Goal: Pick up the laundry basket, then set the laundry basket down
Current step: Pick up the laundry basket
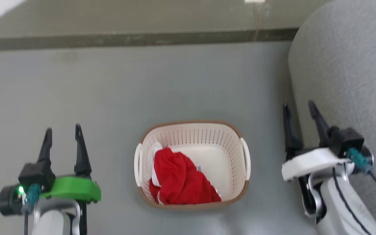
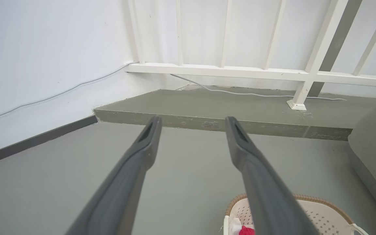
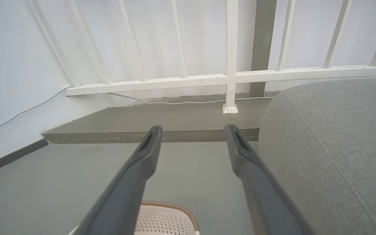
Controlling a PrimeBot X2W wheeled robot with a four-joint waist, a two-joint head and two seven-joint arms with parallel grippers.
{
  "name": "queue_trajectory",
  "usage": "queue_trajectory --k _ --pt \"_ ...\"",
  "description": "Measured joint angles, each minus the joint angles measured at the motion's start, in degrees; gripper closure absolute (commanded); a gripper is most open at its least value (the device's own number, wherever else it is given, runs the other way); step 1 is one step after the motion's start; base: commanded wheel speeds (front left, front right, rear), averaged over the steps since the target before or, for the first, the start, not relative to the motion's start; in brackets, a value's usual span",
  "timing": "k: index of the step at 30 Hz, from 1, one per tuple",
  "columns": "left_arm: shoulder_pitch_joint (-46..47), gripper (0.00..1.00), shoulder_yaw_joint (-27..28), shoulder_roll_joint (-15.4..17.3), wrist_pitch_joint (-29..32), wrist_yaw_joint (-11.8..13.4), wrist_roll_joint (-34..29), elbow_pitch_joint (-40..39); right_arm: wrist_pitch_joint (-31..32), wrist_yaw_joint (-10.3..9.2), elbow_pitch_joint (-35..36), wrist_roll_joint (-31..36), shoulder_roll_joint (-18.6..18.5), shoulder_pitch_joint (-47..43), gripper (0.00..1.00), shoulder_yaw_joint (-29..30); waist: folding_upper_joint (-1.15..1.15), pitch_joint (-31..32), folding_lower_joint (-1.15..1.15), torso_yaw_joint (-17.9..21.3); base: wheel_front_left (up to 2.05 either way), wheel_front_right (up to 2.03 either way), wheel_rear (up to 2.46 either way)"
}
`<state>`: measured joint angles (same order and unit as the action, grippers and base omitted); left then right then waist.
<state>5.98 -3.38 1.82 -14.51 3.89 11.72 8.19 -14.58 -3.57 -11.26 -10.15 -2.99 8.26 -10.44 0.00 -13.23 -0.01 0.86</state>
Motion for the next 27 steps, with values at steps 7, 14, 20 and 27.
queue_trajectory --k 7,14,20,27 --pt "-6.7 0.00 0.1 0.1 0.0 0.2 -1.3 -0.4 0.0 0.00 -1.7 -1.0 0.3 -5.7 0.00 -1.4 0.00 5.7 0.00 0.4 0.00 0.00 0.00" --pt "-10.9 0.00 0.1 0.2 0.0 0.2 -1.4 -1.1 0.0 -0.12 -1.8 -1.1 0.4 -8.5 0.00 -1.8 0.00 10.0 0.00 0.9 0.00 0.00 0.00" --pt "-12.8 0.00 0.0 0.4 0.0 0.2 -1.4 -2.1 0.0 -0.40 -1.1 -1.1 0.4 -9.2 0.00 -2.0 0.00 12.4 0.00 1.5 0.00 0.00 0.00" --pt "-13.7 0.00 -0.1 0.5 0.0 0.2 -1.4 -3.5 0.0 -0.58 -0.3 -1.1 0.4 -10.0 0.00 -2.1 0.00 12.9 0.00 1.7 0.00 0.00 0.00"
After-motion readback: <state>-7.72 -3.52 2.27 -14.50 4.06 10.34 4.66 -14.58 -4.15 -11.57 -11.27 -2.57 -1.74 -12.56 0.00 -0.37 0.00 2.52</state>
